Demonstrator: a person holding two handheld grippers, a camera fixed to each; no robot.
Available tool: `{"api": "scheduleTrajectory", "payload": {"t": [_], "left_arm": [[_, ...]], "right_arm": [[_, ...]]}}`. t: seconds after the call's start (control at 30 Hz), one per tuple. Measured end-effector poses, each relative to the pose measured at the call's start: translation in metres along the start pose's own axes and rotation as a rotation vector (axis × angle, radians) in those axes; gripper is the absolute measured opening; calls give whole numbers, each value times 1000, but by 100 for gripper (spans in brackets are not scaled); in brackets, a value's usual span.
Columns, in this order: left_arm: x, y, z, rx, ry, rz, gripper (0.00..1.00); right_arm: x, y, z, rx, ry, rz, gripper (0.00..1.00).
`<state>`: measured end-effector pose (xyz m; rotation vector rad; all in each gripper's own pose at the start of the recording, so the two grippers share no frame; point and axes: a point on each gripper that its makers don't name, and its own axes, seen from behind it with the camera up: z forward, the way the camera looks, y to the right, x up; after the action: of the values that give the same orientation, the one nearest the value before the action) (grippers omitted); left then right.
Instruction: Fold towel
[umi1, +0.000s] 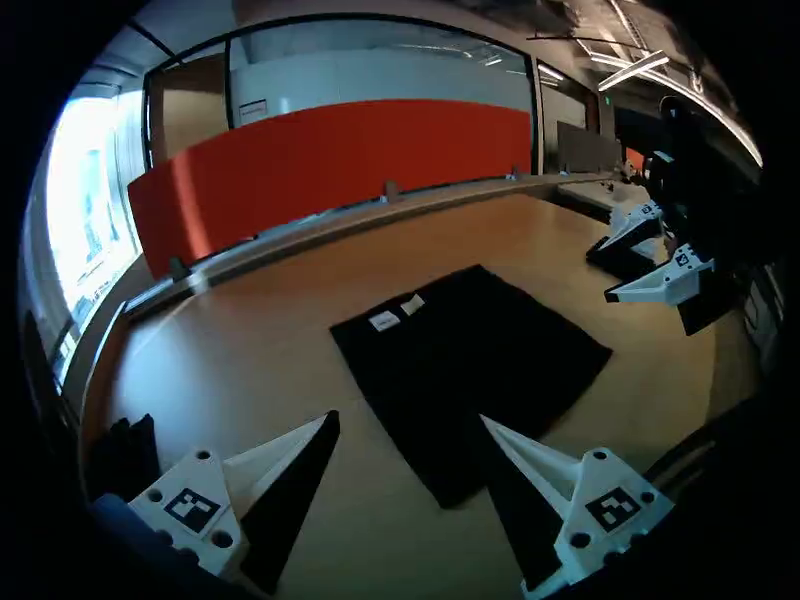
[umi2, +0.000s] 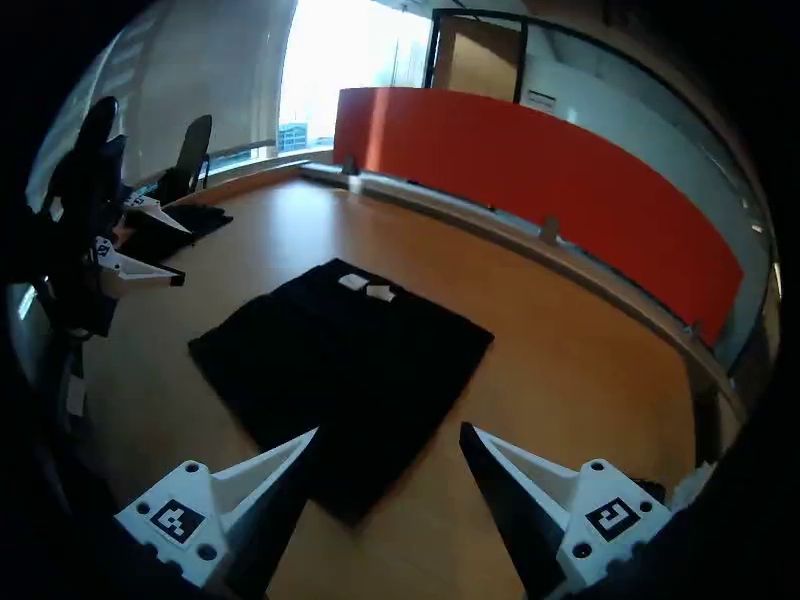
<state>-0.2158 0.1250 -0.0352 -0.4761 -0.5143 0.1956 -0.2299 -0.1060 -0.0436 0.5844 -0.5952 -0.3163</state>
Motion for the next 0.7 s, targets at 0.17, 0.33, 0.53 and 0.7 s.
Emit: {"api": "scheduleTrajectory", "payload": {"t": [0.17,0.33,0.53,0.7], "left_arm": [[-21,10,12,-28,-54,2,93],[-41,18,21,-56,-108,4,93],[-66,27,29,-81,-182,24,93],[-79,35,34,-110,-229,29,93]], "right_arm": [[-22,-9,7,23,-47,-9,100],[-40,-18,13,47,-89,-13,100],[-60,-24,16,74,-140,-26,100],[-75,-29,17,96,-184,-39,100]]}}
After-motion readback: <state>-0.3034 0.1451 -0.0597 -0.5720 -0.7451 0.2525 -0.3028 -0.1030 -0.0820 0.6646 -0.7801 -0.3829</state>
